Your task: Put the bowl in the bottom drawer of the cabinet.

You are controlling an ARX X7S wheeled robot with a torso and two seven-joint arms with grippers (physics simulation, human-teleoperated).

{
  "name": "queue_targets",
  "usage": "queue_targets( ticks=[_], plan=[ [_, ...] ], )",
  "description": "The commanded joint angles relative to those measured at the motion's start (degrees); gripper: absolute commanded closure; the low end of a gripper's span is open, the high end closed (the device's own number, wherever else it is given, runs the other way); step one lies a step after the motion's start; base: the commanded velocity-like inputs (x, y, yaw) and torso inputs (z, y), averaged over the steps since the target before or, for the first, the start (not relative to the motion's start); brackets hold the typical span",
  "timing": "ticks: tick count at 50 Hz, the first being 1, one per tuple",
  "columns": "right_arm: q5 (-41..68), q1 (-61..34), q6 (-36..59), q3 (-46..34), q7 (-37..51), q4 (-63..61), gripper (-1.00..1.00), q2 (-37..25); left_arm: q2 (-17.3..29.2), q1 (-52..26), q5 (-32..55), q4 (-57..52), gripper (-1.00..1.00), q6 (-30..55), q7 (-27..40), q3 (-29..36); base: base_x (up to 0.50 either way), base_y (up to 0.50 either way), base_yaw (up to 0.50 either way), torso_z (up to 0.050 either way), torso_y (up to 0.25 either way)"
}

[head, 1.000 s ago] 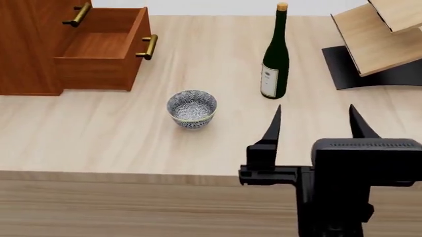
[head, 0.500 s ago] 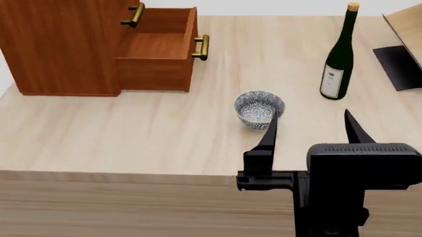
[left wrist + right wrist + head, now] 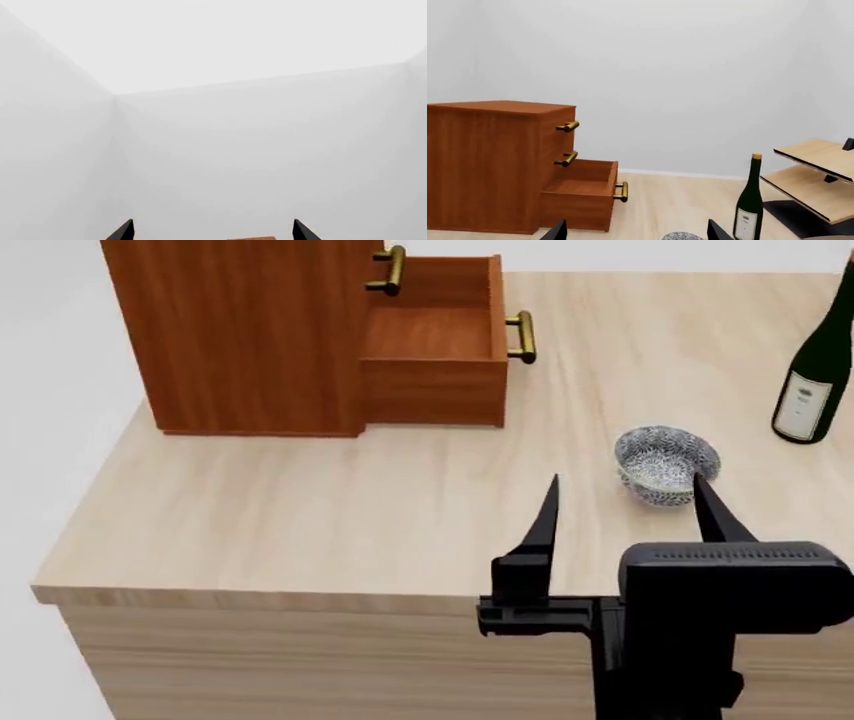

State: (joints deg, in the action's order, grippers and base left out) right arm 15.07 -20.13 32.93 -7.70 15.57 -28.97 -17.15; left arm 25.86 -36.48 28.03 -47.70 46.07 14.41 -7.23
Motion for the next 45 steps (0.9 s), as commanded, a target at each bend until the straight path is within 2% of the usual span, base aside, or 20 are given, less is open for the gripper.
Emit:
queue_targets(
  ticks=[1,17,37,45],
  plan=[
    [0.3,0.4,-0.6,0.0,0.1,0.1,-1.0,-0.2,0.1,0.1,0.0,0.1,-1.0,-0.2,0.2,0.5,0.0,0.5,0.0,0.0,0.0],
    [0.9,1.4,-2.4,0.5,0.0,0.9,-1.0,-0.3,0.1,-0.2,-0.3,0.5,-1.0,-0.6,0.5,1.7,0.0,0.44,0.0,0.0,0.0],
    [1.8,1.4,-2.0,1.2,1.0,-0.2,-1.0,-0.4,0.0,-0.1,0.1,0.5,-1.0,-1.0,1.0,1.9,0.0,0.0,0.0,0.0,0.0],
    [2.0,1.7,-2.3,1.2,1.1,-0.1,-1.0,-0.6,0.0,-0.1,0.3,0.5,-1.0,-1.1,1.1,1.9,0.2,0.0,0.0,0.0,0.0]
  ],
)
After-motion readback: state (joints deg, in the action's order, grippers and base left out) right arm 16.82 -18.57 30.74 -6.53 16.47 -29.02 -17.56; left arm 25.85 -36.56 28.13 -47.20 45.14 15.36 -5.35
